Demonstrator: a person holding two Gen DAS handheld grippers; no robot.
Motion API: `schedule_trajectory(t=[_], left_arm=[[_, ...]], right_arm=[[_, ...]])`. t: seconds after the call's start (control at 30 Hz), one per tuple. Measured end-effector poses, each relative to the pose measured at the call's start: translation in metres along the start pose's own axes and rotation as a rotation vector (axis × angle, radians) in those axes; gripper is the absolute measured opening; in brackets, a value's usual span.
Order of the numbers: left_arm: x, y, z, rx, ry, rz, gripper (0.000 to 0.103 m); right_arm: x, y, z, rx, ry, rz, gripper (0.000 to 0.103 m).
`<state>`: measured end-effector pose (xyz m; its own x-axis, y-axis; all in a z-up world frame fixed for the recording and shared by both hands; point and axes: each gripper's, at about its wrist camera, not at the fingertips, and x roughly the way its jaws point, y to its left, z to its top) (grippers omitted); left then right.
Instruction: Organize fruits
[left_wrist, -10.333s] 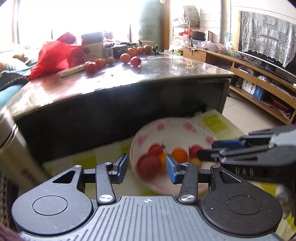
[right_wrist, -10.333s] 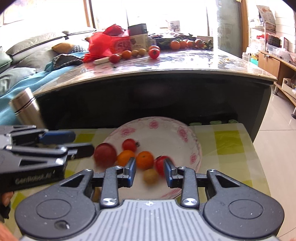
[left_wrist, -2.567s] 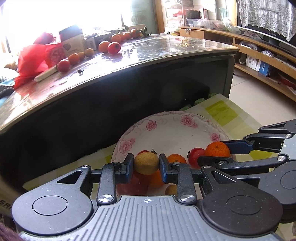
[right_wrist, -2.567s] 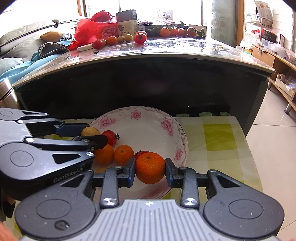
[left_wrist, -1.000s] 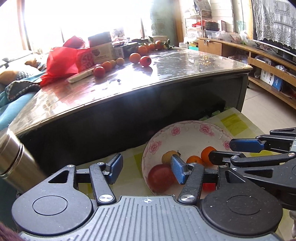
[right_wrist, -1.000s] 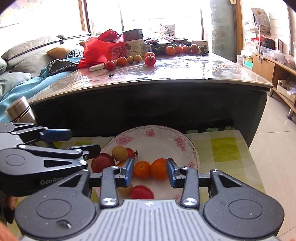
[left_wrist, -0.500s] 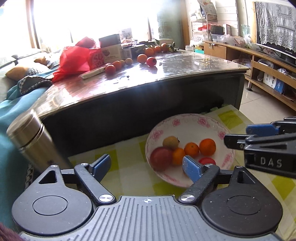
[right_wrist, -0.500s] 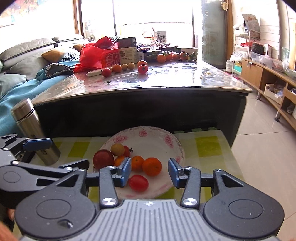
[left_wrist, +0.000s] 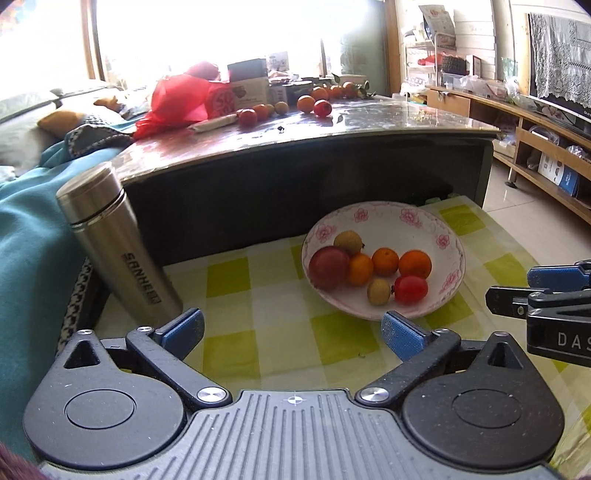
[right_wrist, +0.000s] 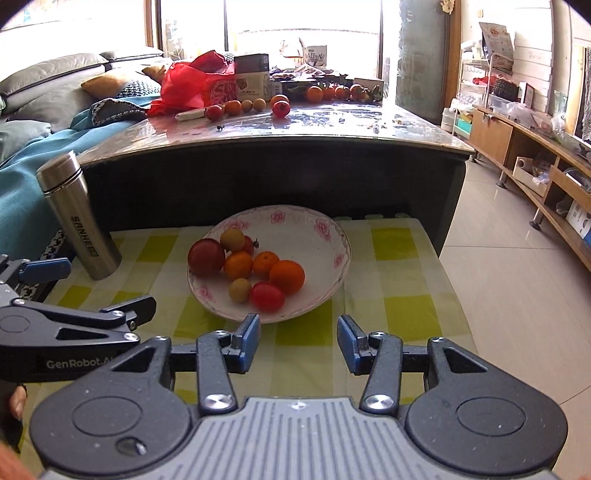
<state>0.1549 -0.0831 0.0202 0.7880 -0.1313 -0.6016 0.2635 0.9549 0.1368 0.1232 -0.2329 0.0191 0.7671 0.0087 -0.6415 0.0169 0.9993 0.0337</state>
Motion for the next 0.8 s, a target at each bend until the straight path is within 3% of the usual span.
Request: schedule_trajectory(t=[0.8], left_arm=[[-0.001,-0.001,-0.02,-0.05,0.049,-0.011,0.103]], right_arm=[[-0.001,0.006,-0.02,0.009,0.064,-0.001,0.051]])
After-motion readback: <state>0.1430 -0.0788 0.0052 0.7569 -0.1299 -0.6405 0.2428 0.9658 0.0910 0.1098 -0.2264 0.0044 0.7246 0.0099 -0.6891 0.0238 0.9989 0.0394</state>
